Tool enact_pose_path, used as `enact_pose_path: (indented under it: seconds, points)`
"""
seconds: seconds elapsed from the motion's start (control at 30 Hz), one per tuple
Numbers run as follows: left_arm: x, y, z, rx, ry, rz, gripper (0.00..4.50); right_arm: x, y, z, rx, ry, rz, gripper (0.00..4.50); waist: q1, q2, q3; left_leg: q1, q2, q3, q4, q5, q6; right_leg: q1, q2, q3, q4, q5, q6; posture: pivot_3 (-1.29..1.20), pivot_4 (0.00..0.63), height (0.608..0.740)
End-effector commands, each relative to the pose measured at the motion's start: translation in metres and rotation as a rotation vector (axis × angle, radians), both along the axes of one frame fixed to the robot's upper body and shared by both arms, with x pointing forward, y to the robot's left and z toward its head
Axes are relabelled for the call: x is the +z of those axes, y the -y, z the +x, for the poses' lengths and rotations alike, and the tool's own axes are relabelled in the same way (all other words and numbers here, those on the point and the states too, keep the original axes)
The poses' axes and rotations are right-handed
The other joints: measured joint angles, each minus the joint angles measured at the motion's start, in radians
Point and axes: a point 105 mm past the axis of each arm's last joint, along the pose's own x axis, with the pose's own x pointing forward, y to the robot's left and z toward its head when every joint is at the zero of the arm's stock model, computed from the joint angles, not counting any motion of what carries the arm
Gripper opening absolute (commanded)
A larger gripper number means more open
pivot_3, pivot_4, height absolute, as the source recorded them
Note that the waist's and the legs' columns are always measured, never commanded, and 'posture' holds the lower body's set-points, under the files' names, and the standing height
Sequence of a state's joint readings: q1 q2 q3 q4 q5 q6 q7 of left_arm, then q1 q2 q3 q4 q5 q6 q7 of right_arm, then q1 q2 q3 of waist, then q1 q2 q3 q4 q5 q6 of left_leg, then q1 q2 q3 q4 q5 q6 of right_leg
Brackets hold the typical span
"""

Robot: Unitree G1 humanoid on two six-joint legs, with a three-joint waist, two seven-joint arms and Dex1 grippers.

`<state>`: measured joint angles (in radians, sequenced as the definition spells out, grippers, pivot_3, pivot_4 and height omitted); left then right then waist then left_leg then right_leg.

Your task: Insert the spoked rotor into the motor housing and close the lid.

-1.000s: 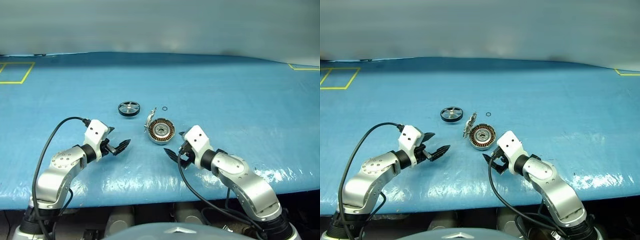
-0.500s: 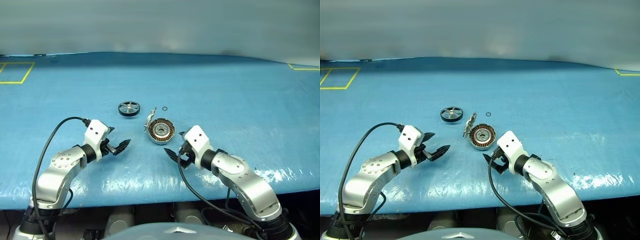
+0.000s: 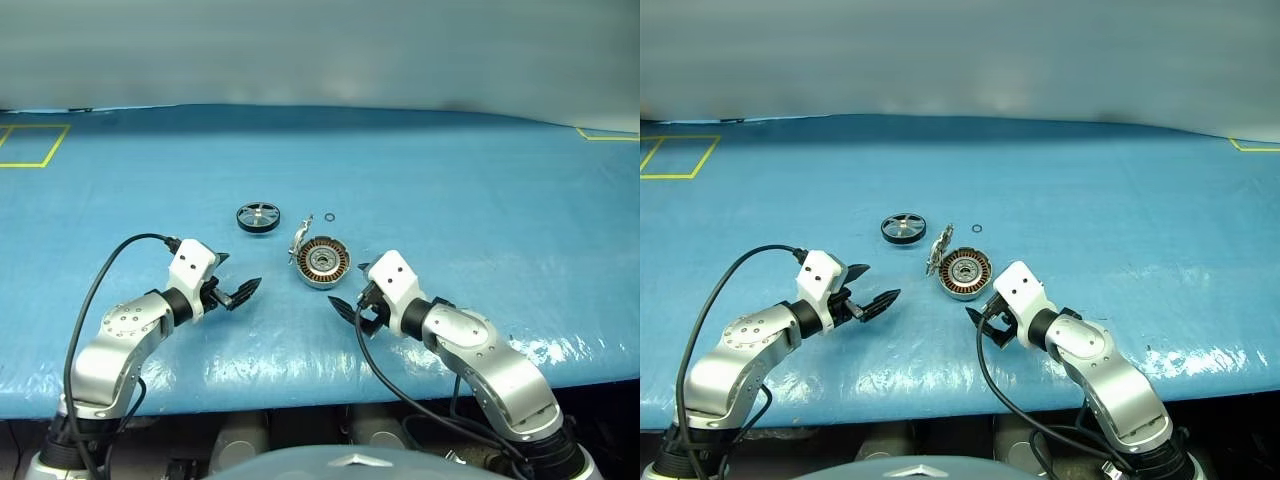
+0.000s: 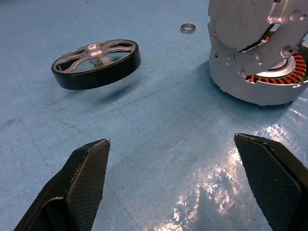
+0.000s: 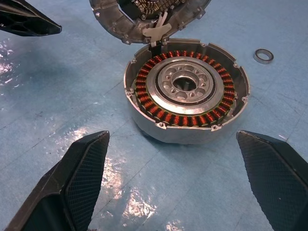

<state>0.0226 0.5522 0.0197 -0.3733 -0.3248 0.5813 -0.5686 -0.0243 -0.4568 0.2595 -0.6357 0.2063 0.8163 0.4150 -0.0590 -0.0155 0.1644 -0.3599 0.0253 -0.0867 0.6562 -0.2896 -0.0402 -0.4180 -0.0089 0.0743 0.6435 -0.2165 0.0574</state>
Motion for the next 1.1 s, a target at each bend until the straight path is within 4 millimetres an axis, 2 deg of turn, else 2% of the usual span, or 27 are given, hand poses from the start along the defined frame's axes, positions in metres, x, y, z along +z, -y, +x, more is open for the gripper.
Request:
enact_pose_path:
  seconds: [0.03, 0.2, 0.37, 0.5, 0.73, 0.93, 1.1]
  points:
    - [0.011, 0.006, 0.001, -0.024, 0.053, -0.003, 4.5, 0.01, -0.003, 0.001, 0.024, 0.047, 0.005, 4.46, 0.0, 0.0, 0.0, 0.0, 0.0, 0.0, 0.0, 0.0, 0.0, 0.0, 0.0, 0.0, 0.0, 0.0, 0.0, 0.0, 0.15, 0.74]
    - [0.011, 0.007, 0.002, -0.025, 0.055, -0.001, 4.5, 0.012, -0.009, -0.002, 0.169, 0.054, -0.11, 4.46, -0.001, 0.0, 0.0, 0.0, 0.0, 0.0, 0.001, 0.0, 0.0, 0.0, 0.0, 0.0, 0.0, 0.0, 0.0, 0.0, 0.15, 0.74]
    - [0.011, 0.008, 0.003, -0.026, 0.057, -0.003, 4.5, 0.009, -0.012, -0.005, 0.409, 0.057, -0.354, 4.46, 0.0, 0.0, 0.0, 0.0, 0.0, 0.0, 0.003, 0.0, 0.0, 0.001, 0.0, 0.0, 0.0, 0.0, 0.0, 0.0, 0.15, 0.74]
    - [0.01, 0.009, 0.002, -0.024, 0.058, -0.008, 4.5, 0.014, -0.021, 0.007, 0.554, 0.104, -0.495, 4.46, -0.002, 0.001, 0.0, 0.0, 0.0, 0.0, 0.003, 0.0, 0.0, 0.001, 0.0, -0.001, 0.0, 0.0, 0.0, 0.0, 0.15, 0.74]
    - [0.01, 0.008, -0.002, -0.013, 0.067, -0.016, 4.5, 0.02, -0.03, 0.033, 0.703, 0.18, -0.695, 4.46, 0.001, 0.001, 0.001, 0.0, 0.0, -0.001, 0.003, 0.0, 0.001, 0.001, -0.001, -0.002, 0.0, 0.002, -0.001, 0.0, 0.15, 0.74]
    - [0.011, 0.011, -0.01, -0.04, 0.112, -0.02, 4.5, 0.021, -0.032, 0.046, 0.749, 0.19, -0.747, 4.46, 0.004, 0.001, 0.001, 0.0, 0.0, -0.001, 0.003, -0.001, 0.001, 0.001, -0.002, -0.003, 0.0, 0.004, -0.005, 0.0, 0.15, 0.74]
    - [0.005, 0.023, -0.028, -0.157, 0.112, -0.035, 4.5, 0.018, -0.035, 0.048, 0.784, 0.177, -0.743, 4.46, 0.006, 0.001, 0.001, 0.0, 0.0, -0.001, 0.003, -0.001, 0.001, 0.001, -0.002, -0.003, 0.0, 0.004, -0.005, 0.0, 0.15, 0.74]
